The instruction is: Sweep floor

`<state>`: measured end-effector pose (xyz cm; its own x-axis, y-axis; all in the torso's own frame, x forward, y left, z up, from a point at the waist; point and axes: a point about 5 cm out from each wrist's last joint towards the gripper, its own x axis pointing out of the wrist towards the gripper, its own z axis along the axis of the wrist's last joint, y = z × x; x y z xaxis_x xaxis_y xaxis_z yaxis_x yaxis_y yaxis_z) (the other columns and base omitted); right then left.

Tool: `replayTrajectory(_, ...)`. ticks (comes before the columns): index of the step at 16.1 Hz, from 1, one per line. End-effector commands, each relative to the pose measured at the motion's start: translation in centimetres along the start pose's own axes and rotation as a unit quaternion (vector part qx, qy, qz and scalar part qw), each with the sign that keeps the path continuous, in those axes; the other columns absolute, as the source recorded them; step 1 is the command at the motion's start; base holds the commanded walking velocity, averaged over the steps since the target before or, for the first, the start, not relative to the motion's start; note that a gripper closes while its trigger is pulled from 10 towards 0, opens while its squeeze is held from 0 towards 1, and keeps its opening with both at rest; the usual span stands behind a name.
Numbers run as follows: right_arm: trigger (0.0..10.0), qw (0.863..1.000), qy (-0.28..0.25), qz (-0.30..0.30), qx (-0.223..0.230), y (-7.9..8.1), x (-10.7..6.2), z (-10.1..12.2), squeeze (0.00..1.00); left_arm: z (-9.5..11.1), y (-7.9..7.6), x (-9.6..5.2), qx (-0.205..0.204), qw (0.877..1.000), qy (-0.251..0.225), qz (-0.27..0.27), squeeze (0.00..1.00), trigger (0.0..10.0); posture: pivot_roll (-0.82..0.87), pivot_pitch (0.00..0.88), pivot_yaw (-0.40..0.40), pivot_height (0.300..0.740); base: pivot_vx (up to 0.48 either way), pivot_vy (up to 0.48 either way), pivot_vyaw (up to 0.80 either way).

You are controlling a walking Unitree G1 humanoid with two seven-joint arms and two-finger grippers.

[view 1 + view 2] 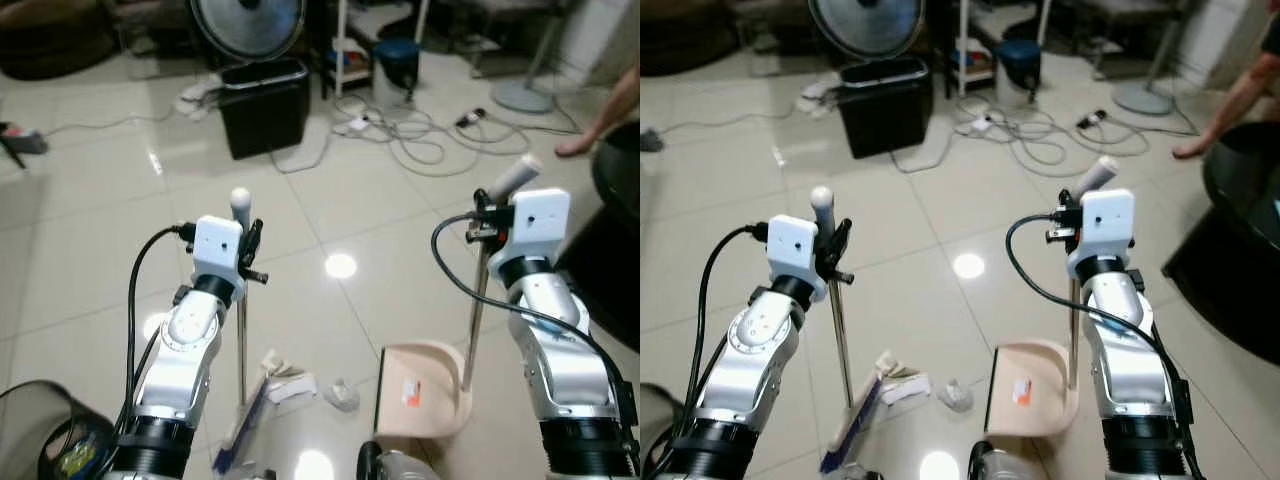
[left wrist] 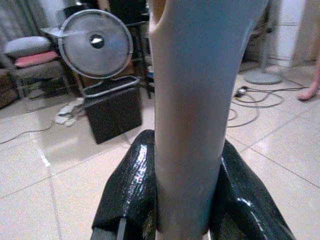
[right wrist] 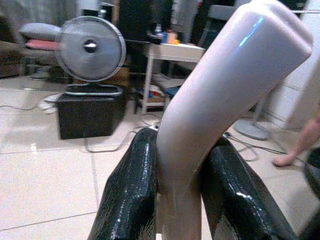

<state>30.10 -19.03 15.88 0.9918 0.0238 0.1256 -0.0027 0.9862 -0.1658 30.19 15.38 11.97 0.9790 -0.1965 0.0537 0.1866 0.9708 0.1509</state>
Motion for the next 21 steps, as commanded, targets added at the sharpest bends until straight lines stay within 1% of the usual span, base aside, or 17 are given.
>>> replayTrajectory(1, 10.0, 1.0, -0.017, 0.008, -0.005, 0.3, 0.2, 0.7, 0.0, 0.7, 0.1, -0.1, 0.012, 1.0, -0.016, 0.004, 0.0, 10.0, -0.02, 0.116, 0.016, 0.74, 0.0, -0.442, 0.56)
replayTrajectory(10, 10.0, 1.0, -0.015, 0.004, -0.008, 0.0, 0.2, 0.5, 0.0, 1.3, 0.1, 0.4, 0.019, 1.0, -0.023, 0.008, 0.0, 10.0, -0.01, 0.114, 0.023, 0.74, 0.0, -0.44, 0.57)
replayTrajectory(11, 10.0, 1.0, -0.016, 0.007, -0.004, 0.1, 0.2, 0.4, 0.0, 1.0, 0.1, 0.4, 0.004, 1.0, -0.009, 0.008, 0.0, 10.0, -0.01, 0.111, 0.023, 0.74, 0.0, 0.0, 0.0)
replayTrajectory(13, 10.0, 1.0, -0.018, 0.004, 0.014, 0.1, 0.1, 0.3, 0.0, 0.9, 0.3, 0.5, -0.004, 1.0, -0.008, 0.011, 0.0, 10.0, -0.01, 0.111, 0.024, 0.74, 0.0, 0.281, 0.0)
replayTrajectory(14, 10.0, 1.0, -0.016, 0.001, 0.023, 0.1, 0.0, 0.2, 0.0, 0.9, 0.4, 0.5, 0.003, 1.0, -0.008, 0.012, 0.0, 10.0, -0.01, 0.107, 0.026, 0.74, 0.0, 0.472, 0.0)
replayTrajectory(15, 10.0, 1.0, -0.015, 0.001, 0.024, 0.1, 0.0, 0.2, 0.0, 1.0, 0.4, 0.5, 0.009, 1.0, -0.008, 0.015, 0.0, 10.0, -0.01, 0.105, 0.027, 0.74, 0.0, 0.247, 0.0)
replayTrajectory(18, 10.0, 1.0, -0.012, 0.001, 0.025, 0.1, 0.0, -0.1, 0.0, 1.3, 0.3, 0.6, 0.003, 1.0, -0.02, 0.018, 0.0, 10.0, -0.01, 0.103, 0.027, 0.74, 0.0, 0.0, 0.0)
replayTrajectory(21, 10.0, 1.0, -0.005, 0.002, 0.031, 0.3, -0.1, -0.6, 0.0, 1.6, 0.4, 0.8, 0.018, 0.999, -0.03, 0.025, 0.0, 10.0, -0.01, 0.099, 0.027, 0.74, 0.0, 0.0, 0.0)
